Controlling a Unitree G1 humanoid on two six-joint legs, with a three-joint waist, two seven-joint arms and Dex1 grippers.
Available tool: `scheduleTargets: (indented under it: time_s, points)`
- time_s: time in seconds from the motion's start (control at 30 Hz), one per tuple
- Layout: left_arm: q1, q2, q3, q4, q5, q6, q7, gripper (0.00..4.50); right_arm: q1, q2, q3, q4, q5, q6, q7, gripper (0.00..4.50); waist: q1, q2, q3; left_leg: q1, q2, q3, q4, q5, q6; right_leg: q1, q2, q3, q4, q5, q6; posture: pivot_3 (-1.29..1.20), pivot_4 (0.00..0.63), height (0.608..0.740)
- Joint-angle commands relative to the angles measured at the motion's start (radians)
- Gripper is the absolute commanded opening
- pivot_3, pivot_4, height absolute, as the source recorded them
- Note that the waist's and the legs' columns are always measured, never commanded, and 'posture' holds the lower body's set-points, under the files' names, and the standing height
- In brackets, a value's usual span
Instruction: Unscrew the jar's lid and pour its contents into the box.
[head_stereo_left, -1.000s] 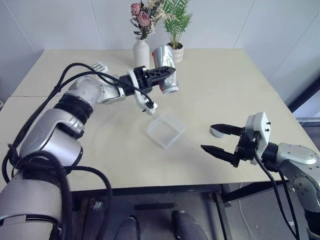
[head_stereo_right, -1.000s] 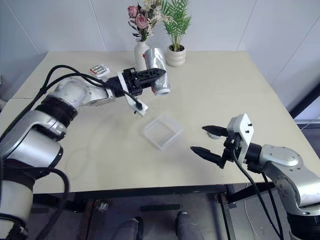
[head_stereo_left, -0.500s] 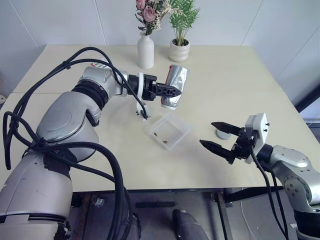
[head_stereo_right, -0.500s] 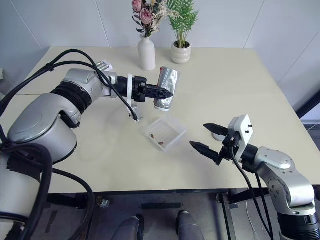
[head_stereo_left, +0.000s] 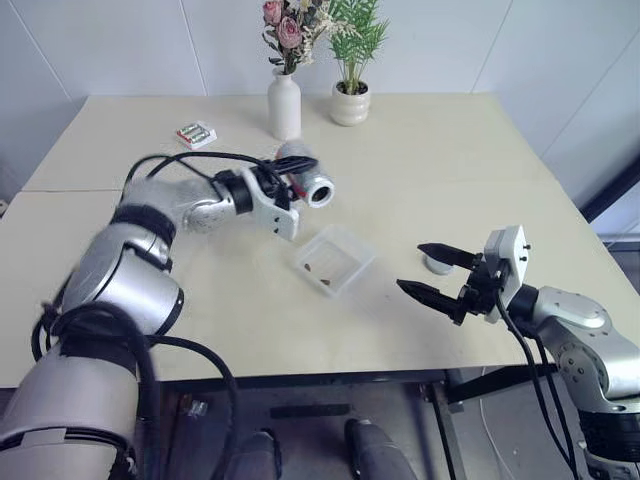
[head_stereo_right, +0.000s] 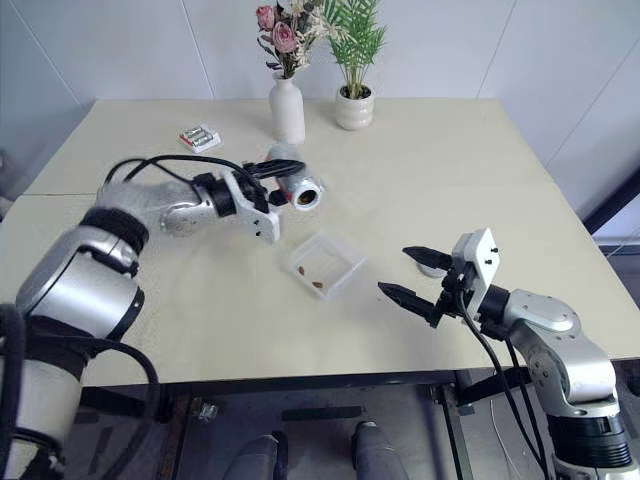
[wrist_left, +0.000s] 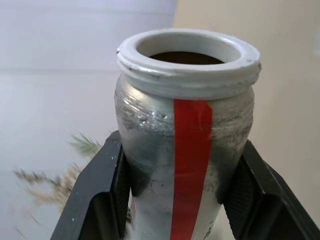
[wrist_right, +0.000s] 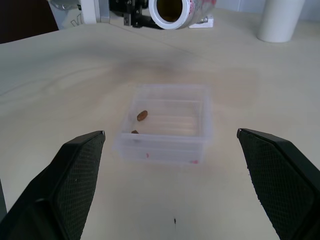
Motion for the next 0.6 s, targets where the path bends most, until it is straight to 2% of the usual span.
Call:
scheduleTargets:
  time_s: [0.03, 0.13, 0.3, 0.37, 0.47, 0.6]
  points:
    - [0.100, -0.049, 0.349, -0.172, -0.546, 0.259, -0.526, 2.05, -0.057, -0.002, 0.010, -0.015, 0.023, -0.001, 0.025, 4.46, 0.003, 0.000, 0.000, 0.000, 0.000, 0.000, 0.001, 0.000, 0.001, 0.000, 0.000, 0.000, 0.001, 0.000, 0.000, 0.00, 0.150, 0.740]
    - [0.229, -0.043, 0.504, -0.423, -0.794, 0.583, -0.688, 2.05, -0.103, 0.001, 0.036, -0.010, 0.030, 0.007, 0.044, 4.46, -0.005, 0.000, 0.000, 0.000, 0.000, -0.001, 0.002, 0.001, 0.001, 0.001, 0.000, 0.001, 0.003, 0.001, 0.000, 0.00, 0.150, 0.740]
    - [0.437, -0.003, 0.714, -0.728, -1.020, 1.047, -0.616, 2.05, -0.209, 0.032, 0.105, -0.006, 0.033, 0.018, 0.075, 4.46, -0.039, 0.001, 0.000, 0.003, 0.001, -0.003, 0.004, 0.002, 0.002, 0.001, 0.001, 0.001, 0.012, 0.001, 0.000, 0.00, 0.150, 0.740]
    - [0.515, 0.012, 0.766, -0.803, -1.037, 1.137, -0.552, 2.05, -0.250, 0.050, 0.131, -0.005, 0.031, 0.020, 0.089, 4.46, -0.050, 0.001, 0.000, 0.003, 0.000, -0.004, 0.007, 0.002, 0.002, 0.001, 0.001, 0.001, 0.015, 0.001, 0.000, 0.00, 0.150, 0.740]
    - [0.635, 0.062, 0.783, -0.829, -0.975, 1.235, -0.456, 2.05, -0.323, 0.099, 0.163, -0.002, 0.034, 0.011, 0.092, 4.46, -0.064, 0.001, -0.001, 0.003, 0.000, -0.005, 0.014, 0.003, 0.002, 0.001, 0.002, 0.001, 0.020, 0.002, -0.001, 0.00, 0.150, 0.740]
    - [0.706, 0.084, 0.826, -0.802, -0.966, 1.208, -0.408, 2.05, -0.376, 0.148, 0.174, -0.005, 0.038, 0.008, 0.083, 4.46, -0.063, -0.002, -0.001, 0.004, 0.000, -0.005, 0.016, 0.006, 0.004, 0.003, 0.002, 0.001, 0.019, 0.004, -0.002, 0.00, 0.150, 0.740]
